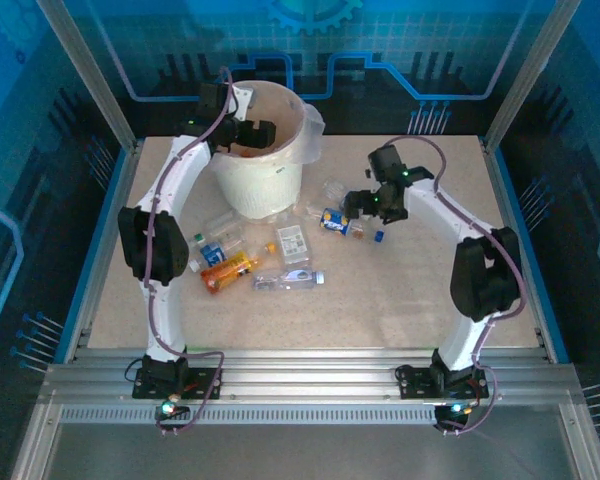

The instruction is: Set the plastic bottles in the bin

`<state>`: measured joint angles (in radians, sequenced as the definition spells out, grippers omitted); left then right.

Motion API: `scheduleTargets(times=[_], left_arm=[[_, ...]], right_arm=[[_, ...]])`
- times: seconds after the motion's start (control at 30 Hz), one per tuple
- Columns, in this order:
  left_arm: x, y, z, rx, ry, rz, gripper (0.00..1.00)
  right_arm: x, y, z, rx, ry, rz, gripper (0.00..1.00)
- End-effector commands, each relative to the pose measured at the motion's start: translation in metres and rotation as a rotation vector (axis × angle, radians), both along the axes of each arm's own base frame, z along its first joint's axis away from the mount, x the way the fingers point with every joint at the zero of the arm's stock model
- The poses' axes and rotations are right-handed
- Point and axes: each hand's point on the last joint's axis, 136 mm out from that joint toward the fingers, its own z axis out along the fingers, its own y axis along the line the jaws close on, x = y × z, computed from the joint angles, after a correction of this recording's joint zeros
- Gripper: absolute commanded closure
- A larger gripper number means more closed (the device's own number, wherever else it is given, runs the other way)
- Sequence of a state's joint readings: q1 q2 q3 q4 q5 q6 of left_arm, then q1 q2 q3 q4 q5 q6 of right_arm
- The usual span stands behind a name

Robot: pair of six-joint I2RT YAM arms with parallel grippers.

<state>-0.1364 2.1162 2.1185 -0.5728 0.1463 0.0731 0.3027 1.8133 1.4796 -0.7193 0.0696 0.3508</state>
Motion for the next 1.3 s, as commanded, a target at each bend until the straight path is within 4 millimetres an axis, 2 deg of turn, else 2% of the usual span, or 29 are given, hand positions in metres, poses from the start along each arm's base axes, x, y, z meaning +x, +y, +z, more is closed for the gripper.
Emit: scheduleTargets(times=[0.0, 0.1, 0.27, 0.53, 0.93, 1.1, 1.17, 1.27], left_arm=[[-0.018, 0.002, 0.065, -0.036, -0.096, 0.005, 0.01], [-0.030, 0.004, 0.088, -0.060, -0.120, 0.016, 0.01], [-0.056, 0.002, 0.121, -0.120, -0.153, 0.013, 0.01], [-0.099, -0.006, 0.153, -0.243, -0.187, -0.022, 0.01], [-0.146, -0.005, 0.182, -0.344, -0.285, -0.030, 0.01], [-0.156, -0.003, 0.188, -0.344, -0.305, -0.026, 0.01], [-0.159, -0.002, 0.187, -0.340, -0.308, -0.025, 0.01], [-0.160, -0.002, 0.186, -0.339, -0.306, -0.024, 0.01]], right_arm=[[0.023, 0.003, -0.001, 0.015, -0.002, 0.053, 0.00], [0.039, 0.003, -0.006, -0.024, 0.002, 0.084, 0.00], [0.058, 0.015, -0.009, -0.016, -0.015, 0.174, 0.00], [0.072, 0.030, -0.026, -0.003, -0.013, 0.298, 0.00], [0.084, 0.037, -0.055, -0.005, 0.043, 0.334, 0.00], [0.090, 0.042, -0.061, 0.007, 0.049, 0.327, 0.00], [0.092, 0.041, -0.072, 0.001, 0.069, 0.318, 0.00], [0.095, 0.039, -0.078, -0.009, 0.074, 0.300, 0.00]])
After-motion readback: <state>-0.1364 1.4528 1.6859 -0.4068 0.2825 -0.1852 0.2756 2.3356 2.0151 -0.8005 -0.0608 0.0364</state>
